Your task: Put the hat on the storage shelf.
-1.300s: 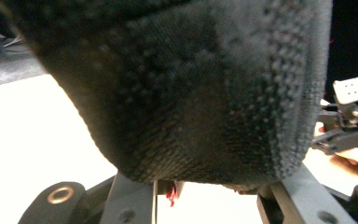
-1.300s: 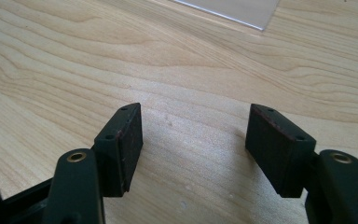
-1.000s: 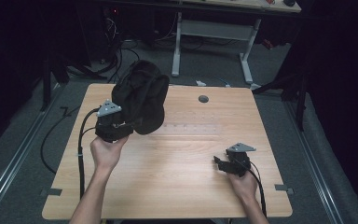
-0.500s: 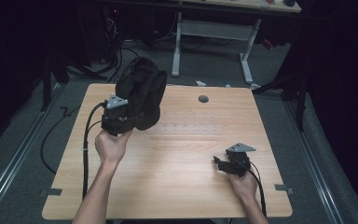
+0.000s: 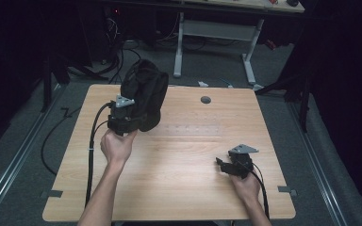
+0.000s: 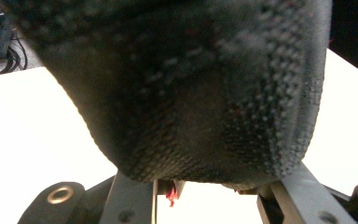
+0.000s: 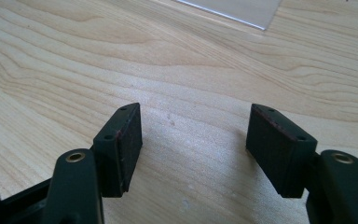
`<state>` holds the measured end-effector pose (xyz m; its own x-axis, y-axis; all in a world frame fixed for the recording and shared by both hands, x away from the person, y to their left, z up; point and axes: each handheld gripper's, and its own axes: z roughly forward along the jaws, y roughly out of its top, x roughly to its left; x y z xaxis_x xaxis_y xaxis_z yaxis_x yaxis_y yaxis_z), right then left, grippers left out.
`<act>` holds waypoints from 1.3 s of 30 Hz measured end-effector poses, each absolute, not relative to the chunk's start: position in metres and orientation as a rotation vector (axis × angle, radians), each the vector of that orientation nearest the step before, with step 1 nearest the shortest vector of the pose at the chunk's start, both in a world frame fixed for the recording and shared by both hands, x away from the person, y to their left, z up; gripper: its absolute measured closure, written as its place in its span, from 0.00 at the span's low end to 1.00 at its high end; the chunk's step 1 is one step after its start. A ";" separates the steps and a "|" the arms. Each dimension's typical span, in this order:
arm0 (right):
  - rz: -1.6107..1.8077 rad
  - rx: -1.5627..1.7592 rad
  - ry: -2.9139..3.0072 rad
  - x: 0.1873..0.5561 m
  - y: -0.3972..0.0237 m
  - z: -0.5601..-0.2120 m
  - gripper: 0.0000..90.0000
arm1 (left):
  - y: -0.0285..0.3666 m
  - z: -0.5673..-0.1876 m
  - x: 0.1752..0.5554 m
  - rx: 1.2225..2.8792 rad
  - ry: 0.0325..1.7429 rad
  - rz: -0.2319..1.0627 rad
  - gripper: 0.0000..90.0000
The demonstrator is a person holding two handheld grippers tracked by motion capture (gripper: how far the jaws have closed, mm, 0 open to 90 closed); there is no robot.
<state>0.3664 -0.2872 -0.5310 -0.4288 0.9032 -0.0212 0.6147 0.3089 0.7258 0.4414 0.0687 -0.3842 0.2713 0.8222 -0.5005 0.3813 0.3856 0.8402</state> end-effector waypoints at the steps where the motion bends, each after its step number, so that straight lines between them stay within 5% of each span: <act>1: 0.910 1.349 2.154 0.366 -0.287 -0.531 0.40 | 0.068 -0.384 0.441 1.215 1.332 0.426 0.75; 39: 0.909 1.351 2.154 0.366 -0.287 -0.531 0.40 | 0.052 -0.392 0.437 1.136 1.432 0.501 0.74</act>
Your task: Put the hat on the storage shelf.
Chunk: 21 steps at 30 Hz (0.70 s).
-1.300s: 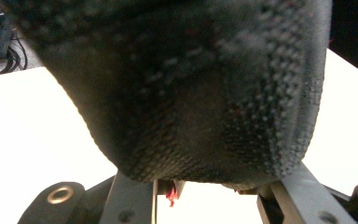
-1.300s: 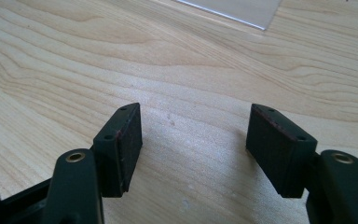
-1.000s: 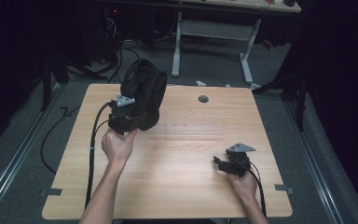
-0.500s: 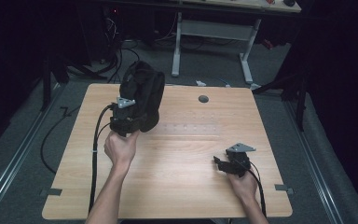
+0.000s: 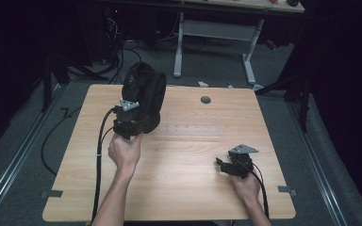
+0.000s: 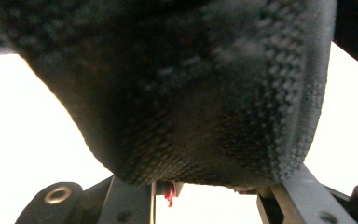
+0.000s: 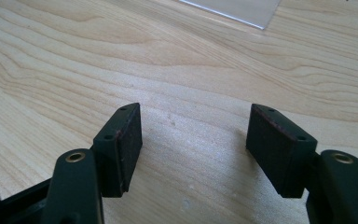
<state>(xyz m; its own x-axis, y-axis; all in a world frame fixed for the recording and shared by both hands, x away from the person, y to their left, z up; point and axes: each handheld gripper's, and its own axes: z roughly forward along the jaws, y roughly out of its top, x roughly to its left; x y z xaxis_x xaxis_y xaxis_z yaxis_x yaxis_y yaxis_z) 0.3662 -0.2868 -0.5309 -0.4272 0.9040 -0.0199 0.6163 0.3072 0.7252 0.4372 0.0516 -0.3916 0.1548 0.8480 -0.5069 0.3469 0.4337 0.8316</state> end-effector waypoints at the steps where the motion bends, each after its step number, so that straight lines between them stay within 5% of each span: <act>1: 0.909 1.351 2.154 0.366 -0.287 -0.531 0.40 | 0.052 -0.392 0.437 1.136 1.432 0.501 0.74; 21: 0.908 1.351 2.156 0.366 -0.287 -0.531 0.40 | 0.046 -0.396 0.437 1.088 1.459 0.535 0.74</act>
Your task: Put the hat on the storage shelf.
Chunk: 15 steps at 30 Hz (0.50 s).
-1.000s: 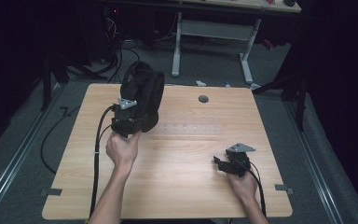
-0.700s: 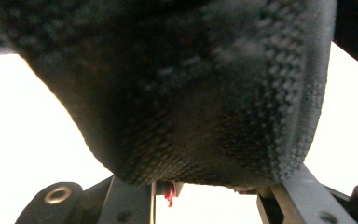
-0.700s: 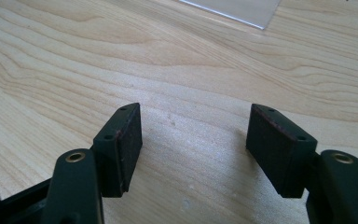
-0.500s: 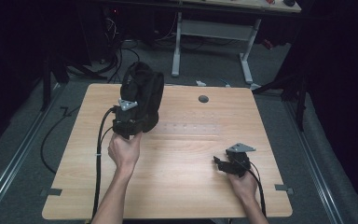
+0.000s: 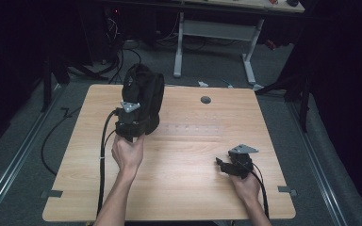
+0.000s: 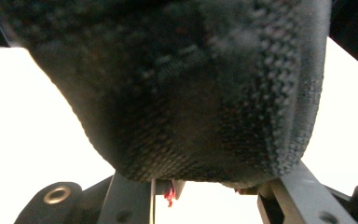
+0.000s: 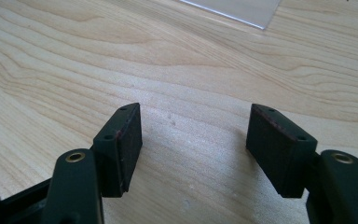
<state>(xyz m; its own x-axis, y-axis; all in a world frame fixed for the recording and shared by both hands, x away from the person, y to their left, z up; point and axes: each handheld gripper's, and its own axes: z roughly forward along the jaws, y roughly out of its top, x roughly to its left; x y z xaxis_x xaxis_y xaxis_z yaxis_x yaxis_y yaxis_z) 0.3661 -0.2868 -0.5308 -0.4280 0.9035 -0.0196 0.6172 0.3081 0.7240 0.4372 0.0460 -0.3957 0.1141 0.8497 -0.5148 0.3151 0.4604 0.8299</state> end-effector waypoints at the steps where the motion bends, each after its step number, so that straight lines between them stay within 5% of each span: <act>1: 0.908 1.351 2.156 0.366 -0.287 -0.531 0.40 | 0.046 -0.396 0.437 1.088 1.459 0.535 0.74; 15: 0.910 1.349 2.158 0.366 -0.287 -0.531 0.40 | 0.060 -0.423 0.448 1.071 1.443 0.451 0.73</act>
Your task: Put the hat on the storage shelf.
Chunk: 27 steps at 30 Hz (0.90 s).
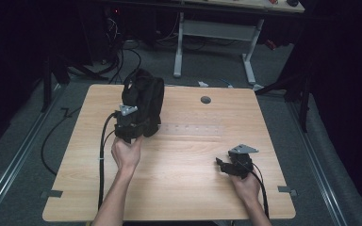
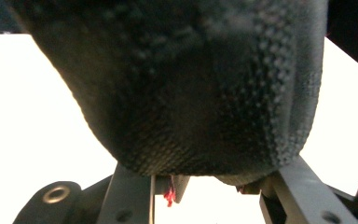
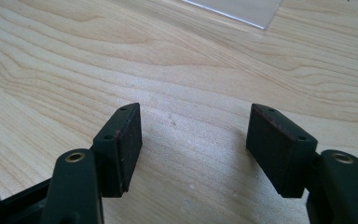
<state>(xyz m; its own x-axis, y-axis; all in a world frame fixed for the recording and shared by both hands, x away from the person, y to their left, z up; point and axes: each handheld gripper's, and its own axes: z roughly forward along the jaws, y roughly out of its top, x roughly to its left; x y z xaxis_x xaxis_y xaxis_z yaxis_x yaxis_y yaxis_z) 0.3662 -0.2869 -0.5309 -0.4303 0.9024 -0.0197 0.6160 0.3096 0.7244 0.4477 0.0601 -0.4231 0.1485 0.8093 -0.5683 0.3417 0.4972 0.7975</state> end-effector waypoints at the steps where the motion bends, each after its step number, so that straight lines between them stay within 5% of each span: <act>1: 0.910 1.349 2.158 0.366 -0.287 -0.531 0.40 | 0.060 -0.423 0.448 1.071 1.443 0.451 0.73; 5: 0.910 1.349 2.157 0.366 -0.287 -0.531 0.40 | 0.066 -0.424 0.449 1.077 1.444 0.409 0.68; 17: 0.910 1.349 2.157 0.366 -0.287 -0.531 0.40 | 0.070 -0.428 0.446 1.106 1.424 0.403 0.29; 27: 0.910 1.349 2.158 0.366 -0.287 -0.531 0.40 | 0.070 -0.426 0.447 1.135 1.414 0.373 0.13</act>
